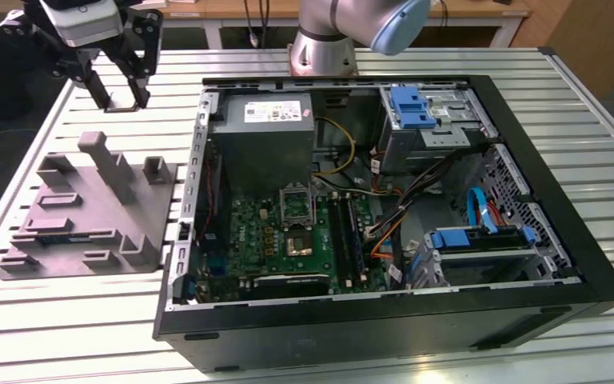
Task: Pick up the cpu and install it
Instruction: 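Pick up the cpu and move it towards the insertion slot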
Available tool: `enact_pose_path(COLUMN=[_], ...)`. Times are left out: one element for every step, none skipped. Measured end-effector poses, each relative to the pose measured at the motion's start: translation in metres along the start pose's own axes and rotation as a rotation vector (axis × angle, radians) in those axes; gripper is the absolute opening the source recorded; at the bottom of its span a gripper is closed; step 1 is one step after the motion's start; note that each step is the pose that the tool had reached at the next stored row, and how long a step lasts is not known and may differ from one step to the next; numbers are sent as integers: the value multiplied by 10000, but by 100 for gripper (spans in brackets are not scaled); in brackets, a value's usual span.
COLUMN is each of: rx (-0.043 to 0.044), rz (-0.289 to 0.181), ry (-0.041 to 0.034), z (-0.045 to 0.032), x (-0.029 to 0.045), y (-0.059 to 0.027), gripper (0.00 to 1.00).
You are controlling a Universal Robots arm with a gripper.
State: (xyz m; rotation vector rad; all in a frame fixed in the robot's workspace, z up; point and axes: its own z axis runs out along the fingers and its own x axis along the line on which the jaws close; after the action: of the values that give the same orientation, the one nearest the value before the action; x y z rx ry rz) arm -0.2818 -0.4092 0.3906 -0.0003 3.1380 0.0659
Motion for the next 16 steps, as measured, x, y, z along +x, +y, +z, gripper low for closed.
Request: enact_pose_path(rx=[0, 0, 0, 0, 0, 0, -1, 0, 0, 0, 0, 0, 0, 0, -1, 0], rz=[0, 0, 1, 0, 0, 0, 1, 0, 0, 0, 0, 0, 0, 0, 0, 0], ry=[0, 1, 0, 0, 0, 0, 0, 0, 0, 0, 0, 0, 0, 0, 0, 0], z=[0, 0, 0, 0, 0, 0, 0, 0, 0, 0, 0, 0, 0, 0, 1, 0], x=[-5, -10, -15, -20, -25, -29, -33, -37, -41, -45, -49, -53, -57, -60, -64, -69], y=[0, 0, 0, 0, 0, 0, 0, 0, 0, 0, 0, 0, 0, 0, 0, 0], gripper=[47, 47, 47, 47, 47, 47, 47, 47, 47, 47, 47, 47, 47, 47, 47, 47])
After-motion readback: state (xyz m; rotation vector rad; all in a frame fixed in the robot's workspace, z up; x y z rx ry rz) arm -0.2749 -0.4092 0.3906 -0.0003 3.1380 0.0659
